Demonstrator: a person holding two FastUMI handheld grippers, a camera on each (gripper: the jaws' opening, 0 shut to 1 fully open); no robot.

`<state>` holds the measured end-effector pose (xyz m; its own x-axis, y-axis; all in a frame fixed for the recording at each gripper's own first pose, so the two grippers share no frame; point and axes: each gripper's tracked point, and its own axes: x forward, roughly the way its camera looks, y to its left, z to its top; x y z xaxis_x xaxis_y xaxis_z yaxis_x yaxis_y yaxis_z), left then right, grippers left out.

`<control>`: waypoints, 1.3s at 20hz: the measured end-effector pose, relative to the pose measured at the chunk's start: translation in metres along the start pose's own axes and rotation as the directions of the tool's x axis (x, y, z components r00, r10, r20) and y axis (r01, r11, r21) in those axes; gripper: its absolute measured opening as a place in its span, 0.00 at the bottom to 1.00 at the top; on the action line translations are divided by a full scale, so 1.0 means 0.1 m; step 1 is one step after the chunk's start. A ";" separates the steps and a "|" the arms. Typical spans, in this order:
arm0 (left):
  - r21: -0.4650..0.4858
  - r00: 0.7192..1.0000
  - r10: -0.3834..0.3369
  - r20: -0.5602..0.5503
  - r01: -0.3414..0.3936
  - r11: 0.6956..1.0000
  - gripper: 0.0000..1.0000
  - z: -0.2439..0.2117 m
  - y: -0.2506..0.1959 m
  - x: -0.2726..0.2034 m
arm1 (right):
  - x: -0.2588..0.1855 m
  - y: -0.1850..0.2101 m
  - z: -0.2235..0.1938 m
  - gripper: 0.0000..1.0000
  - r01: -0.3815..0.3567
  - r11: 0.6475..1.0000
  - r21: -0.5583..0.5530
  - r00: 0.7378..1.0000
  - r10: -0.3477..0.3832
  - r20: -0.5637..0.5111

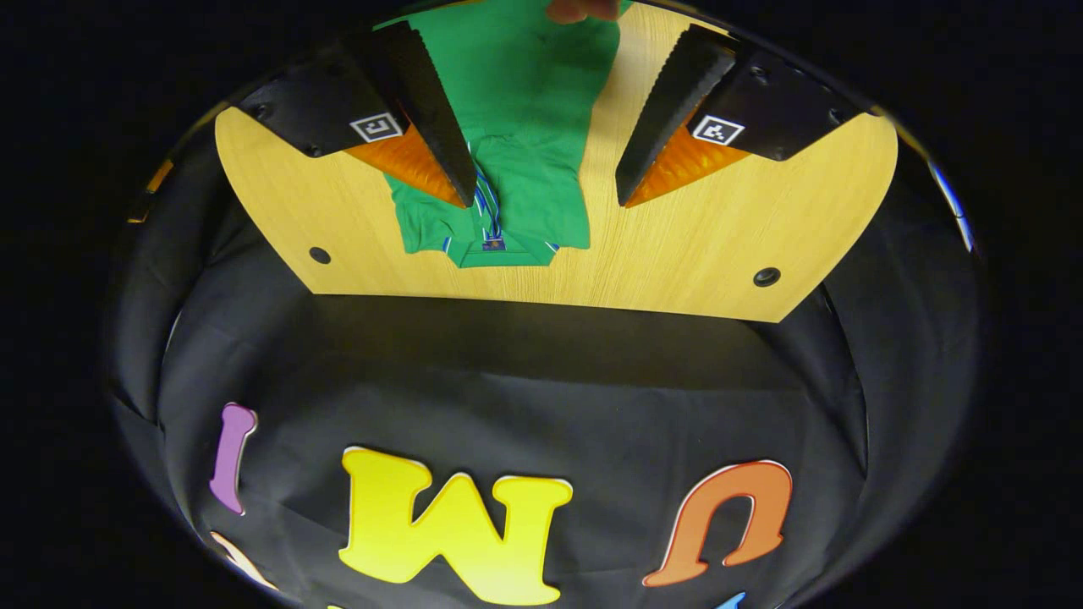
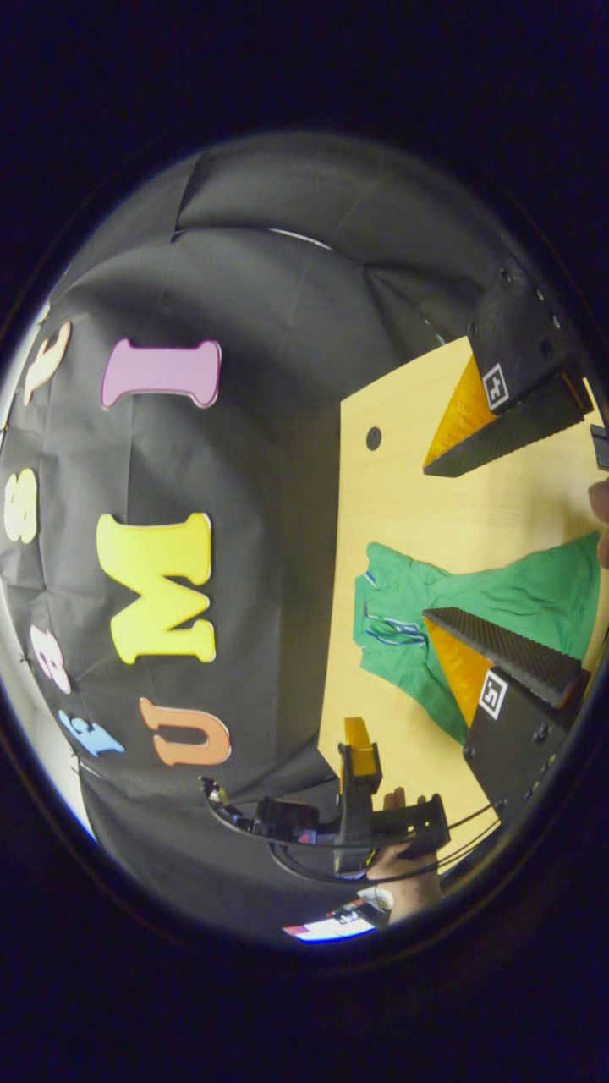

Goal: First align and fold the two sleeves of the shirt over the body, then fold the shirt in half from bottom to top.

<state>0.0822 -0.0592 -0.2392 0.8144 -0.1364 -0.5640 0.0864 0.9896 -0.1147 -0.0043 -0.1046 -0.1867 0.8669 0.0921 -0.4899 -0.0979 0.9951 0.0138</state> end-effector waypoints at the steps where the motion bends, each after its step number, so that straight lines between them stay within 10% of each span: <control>1: 0.005 1.000 0.000 0.005 0.000 1.000 1.00 -0.04 0.06 -0.16 | -0.03 0.02 -0.01 0.95 -0.006 1.000 -0.011 1.000 0.006 0.002; 8: 0.029 0.998 0.055 0.035 -0.056 0.998 1.00 -0.35 0.33 -1.17 | -0.21 0.04 -0.33 0.96 0.006 1.000 -0.027 0.999 -0.007 -0.041; 14: -0.020 0.986 -0.027 -0.162 0.024 1.000 1.00 -1.22 0.35 -1.48 | -0.39 0.05 -0.85 0.95 -0.008 0.998 -0.056 0.987 -0.001 -0.162; 26: -0.042 0.797 -0.100 -0.596 0.094 0.995 1.00 -2.75 0.62 -1.81 | -0.43 -0.06 -2.27 0.96 -0.077 0.988 -0.131 0.878 0.005 -0.479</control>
<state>-0.2176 0.0148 -0.3686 0.2982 -0.2346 -0.9252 0.1378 0.9698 -0.2014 -0.1519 -0.1232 -0.3634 0.5260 0.0687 -0.8477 -0.2276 0.9718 -0.0625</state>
